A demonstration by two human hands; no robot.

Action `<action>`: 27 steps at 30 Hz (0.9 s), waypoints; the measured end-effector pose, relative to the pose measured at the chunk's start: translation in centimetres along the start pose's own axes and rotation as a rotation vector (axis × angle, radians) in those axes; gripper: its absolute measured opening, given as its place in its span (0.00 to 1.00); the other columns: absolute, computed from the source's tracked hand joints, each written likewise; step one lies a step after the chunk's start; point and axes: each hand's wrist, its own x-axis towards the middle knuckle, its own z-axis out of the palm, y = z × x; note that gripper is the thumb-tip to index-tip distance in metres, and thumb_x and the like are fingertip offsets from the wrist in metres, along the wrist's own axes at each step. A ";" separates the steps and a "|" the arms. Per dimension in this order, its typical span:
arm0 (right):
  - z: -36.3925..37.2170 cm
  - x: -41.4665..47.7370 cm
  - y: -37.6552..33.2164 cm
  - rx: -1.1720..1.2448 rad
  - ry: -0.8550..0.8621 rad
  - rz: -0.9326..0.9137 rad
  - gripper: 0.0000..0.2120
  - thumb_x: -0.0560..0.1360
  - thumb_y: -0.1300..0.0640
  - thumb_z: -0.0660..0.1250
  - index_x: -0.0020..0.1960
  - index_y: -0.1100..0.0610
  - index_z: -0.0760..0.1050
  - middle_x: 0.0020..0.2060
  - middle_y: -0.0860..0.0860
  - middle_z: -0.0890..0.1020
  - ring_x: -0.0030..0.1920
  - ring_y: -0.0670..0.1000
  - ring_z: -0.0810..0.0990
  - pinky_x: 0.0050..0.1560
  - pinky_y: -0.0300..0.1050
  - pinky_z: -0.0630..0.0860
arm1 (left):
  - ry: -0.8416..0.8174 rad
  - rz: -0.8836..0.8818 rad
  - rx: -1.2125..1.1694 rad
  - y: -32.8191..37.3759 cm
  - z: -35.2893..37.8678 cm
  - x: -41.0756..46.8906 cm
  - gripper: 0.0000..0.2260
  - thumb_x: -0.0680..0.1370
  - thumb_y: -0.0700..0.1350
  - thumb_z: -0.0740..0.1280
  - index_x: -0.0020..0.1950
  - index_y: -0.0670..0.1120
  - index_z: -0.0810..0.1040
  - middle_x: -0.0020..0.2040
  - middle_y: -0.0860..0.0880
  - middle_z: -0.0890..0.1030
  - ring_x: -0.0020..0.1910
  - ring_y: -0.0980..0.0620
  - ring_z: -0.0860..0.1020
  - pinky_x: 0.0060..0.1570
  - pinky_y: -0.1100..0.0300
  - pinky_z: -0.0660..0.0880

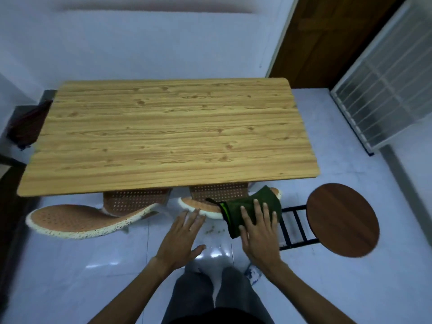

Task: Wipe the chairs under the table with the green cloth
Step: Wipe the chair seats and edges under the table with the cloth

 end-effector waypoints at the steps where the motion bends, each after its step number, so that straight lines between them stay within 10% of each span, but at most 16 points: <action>1: 0.1 -0.1 -1.1 0.074 0.035 0.096 0.26 0.81 0.46 0.55 0.78 0.49 0.65 0.79 0.60 0.61 0.78 0.65 0.58 0.75 0.67 0.56 | 0.003 0.006 0.028 0.1 0.1 0.1 0.38 0.75 0.65 0.61 0.79 0.47 0.59 0.78 0.43 0.62 0.77 0.38 0.61 0.72 0.42 0.65; 12: 3.8 0.1 -8.9 0.306 0.038 0.232 0.27 0.83 0.52 0.55 0.80 0.56 0.58 0.80 0.58 0.56 0.79 0.65 0.50 0.74 0.67 0.62 | -0.020 0.126 0.150 1.1 1.4 3.1 0.38 0.74 0.64 0.60 0.73 0.35 0.66 0.74 0.35 0.67 0.76 0.37 0.59 0.76 0.46 0.53; 19: 3.1 2.9 -7.0 0.388 0.112 0.632 0.29 0.84 0.42 0.46 0.81 0.55 0.54 0.82 0.55 0.46 0.81 0.57 0.40 0.77 0.68 0.48 | -0.021 0.160 0.147 0.4 3.1 3.8 0.43 0.77 0.67 0.57 0.78 0.36 0.53 0.79 0.34 0.56 0.79 0.36 0.52 0.78 0.43 0.48; 27: 1.6 9.7 -1.6 0.465 0.100 0.806 0.38 0.79 0.44 0.60 0.79 0.66 0.54 0.81 0.60 0.49 0.80 0.64 0.43 0.77 0.67 0.52 | -0.030 0.208 0.152 -0.3 2.3 5.8 0.45 0.74 0.69 0.59 0.80 0.43 0.48 0.81 0.43 0.50 0.80 0.41 0.50 0.76 0.38 0.53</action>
